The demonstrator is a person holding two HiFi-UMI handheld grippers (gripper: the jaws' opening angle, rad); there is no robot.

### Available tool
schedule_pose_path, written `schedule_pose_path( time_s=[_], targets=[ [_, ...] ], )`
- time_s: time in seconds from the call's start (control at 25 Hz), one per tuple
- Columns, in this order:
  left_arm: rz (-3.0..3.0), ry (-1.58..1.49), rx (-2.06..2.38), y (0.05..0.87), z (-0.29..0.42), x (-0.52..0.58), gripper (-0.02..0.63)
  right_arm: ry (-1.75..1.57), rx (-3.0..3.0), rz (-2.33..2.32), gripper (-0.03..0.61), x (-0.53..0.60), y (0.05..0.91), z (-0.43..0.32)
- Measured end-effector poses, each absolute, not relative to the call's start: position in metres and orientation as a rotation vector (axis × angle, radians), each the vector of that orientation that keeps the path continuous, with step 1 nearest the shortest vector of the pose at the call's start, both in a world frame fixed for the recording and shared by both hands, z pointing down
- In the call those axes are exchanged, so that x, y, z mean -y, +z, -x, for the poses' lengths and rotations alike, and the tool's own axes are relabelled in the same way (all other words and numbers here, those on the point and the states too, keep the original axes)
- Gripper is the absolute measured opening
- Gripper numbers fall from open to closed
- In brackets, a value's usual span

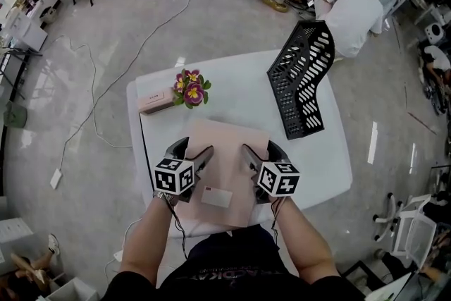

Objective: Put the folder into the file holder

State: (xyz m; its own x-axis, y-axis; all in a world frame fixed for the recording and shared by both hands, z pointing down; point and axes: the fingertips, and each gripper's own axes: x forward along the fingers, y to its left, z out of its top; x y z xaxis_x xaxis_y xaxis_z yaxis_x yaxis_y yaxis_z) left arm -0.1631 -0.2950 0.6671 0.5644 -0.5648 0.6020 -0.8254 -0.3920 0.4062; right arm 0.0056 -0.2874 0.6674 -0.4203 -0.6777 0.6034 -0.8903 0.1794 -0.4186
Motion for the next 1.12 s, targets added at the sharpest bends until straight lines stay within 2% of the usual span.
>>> schedule_pose_path(
  time_s=[0.68,1.12],
  targets=[
    [-2.366,0.267,1.333,0.532,0.191,0.266,0.347,0.515,2.467,-1.613,0.362,0.270,0.506,0.026],
    [-2.486,0.207,1.414,0.491,0.213,0.205,0.347,0.273,2.549,-1.616,0.348,0.202,0.460,0.048]
  ],
)
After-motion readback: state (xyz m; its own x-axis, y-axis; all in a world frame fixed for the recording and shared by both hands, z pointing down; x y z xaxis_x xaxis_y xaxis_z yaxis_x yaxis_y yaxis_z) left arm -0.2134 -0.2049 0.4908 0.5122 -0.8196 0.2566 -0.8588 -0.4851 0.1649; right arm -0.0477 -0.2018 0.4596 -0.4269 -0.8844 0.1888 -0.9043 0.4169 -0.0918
